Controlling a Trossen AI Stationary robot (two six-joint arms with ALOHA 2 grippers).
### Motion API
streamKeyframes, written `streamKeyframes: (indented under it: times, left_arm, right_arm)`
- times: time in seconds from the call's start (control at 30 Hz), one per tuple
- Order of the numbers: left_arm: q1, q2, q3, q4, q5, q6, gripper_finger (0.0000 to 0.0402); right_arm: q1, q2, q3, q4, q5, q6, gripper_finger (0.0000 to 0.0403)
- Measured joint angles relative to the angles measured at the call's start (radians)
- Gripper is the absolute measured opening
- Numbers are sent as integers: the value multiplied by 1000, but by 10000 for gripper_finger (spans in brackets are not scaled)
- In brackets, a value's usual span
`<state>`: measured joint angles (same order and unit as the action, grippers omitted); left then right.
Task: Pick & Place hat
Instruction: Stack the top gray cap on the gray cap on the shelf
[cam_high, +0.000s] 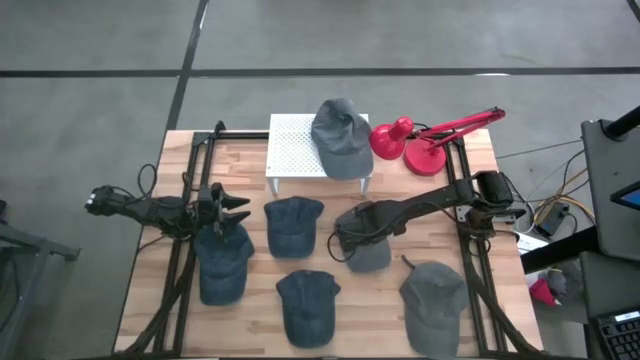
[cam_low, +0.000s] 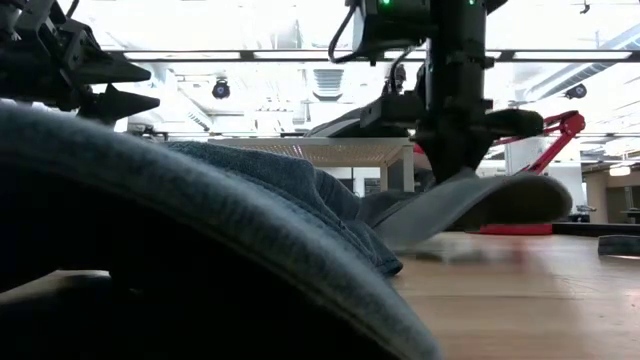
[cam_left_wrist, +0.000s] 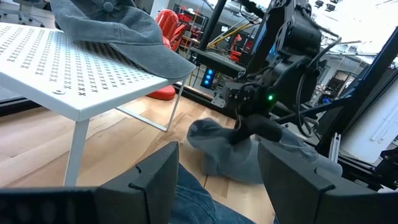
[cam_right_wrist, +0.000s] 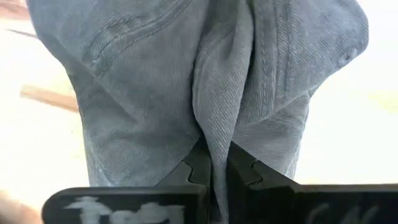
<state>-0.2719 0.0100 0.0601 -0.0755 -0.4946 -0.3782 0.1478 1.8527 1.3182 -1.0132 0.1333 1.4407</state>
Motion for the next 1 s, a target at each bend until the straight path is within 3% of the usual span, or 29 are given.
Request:
streamKeyframes:
  times: [0.37,0.63,1.0]
  left_arm:
    - [0,0,0,0,0,0,223]
    - [0,2,0,1,3,0,223]
    - [0,3,0,1,2,0,223]
  right_arm:
    - [0,-51,160,-173,-10,-293,11]
    - [0,-73,268,-189,-37,-581,11]
    - [0,-73,351,-160,-37,-708,11]
